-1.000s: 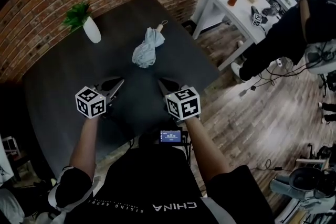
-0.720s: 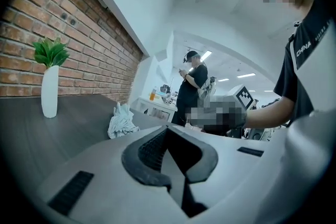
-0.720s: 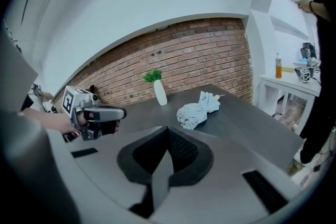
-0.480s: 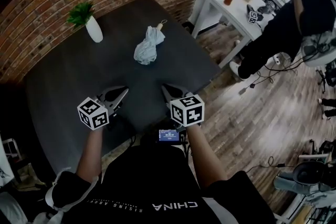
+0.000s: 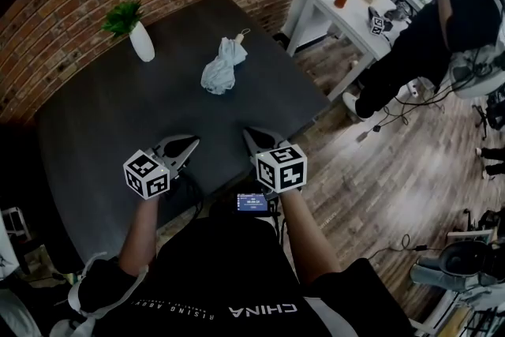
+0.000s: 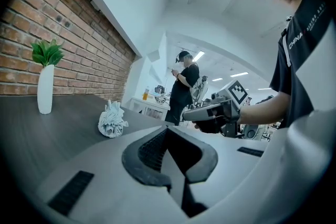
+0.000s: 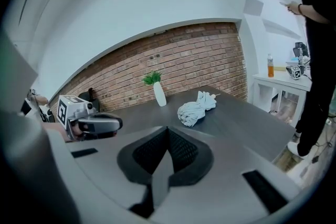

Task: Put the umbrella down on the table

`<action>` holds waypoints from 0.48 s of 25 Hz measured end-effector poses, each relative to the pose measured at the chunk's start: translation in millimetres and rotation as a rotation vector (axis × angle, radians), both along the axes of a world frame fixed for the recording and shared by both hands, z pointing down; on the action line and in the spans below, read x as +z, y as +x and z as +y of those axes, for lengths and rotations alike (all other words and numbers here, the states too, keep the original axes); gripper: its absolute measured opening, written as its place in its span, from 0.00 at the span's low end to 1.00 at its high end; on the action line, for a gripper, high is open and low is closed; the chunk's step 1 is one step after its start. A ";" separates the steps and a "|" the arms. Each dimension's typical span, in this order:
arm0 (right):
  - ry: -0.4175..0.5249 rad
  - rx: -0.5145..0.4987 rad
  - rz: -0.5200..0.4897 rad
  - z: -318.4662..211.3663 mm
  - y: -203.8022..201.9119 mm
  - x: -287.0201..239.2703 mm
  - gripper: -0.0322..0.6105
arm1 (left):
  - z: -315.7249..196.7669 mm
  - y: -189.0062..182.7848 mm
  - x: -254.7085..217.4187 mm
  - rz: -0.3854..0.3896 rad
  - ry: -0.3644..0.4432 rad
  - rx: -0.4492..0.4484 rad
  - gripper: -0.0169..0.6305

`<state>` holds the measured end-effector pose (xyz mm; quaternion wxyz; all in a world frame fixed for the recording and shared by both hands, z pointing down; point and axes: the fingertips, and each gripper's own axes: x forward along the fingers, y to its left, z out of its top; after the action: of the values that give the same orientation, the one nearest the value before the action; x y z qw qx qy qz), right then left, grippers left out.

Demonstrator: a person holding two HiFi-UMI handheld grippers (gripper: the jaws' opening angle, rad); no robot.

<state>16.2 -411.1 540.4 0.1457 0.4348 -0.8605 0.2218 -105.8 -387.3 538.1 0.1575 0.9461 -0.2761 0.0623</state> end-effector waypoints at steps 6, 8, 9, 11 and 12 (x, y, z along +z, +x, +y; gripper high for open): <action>0.011 0.018 0.007 3.8 4.7 -1.1 0.06 | 0.2 0.3 4.3 0.008 -0.018 -0.008 0.03; 0.013 0.024 0.006 5.5 7.0 -1.7 0.06 | 1.1 1.2 3.3 0.017 -0.021 -0.010 0.03; 0.014 0.026 0.004 6.0 7.7 -2.1 0.06 | 1.4 1.4 2.5 0.022 -0.021 -0.011 0.03; 0.015 0.029 0.003 6.5 8.1 -2.9 0.06 | 2.1 1.9 1.2 0.030 -0.022 -0.011 0.03; 0.016 0.029 0.002 6.6 8.1 -3.0 0.06 | 2.4 2.2 0.9 0.032 -0.021 -0.010 0.03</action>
<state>24.3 -404.5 537.4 0.1399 0.4487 -0.8557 0.2164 -103.6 -384.8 539.0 0.1720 0.9439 -0.2775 0.0493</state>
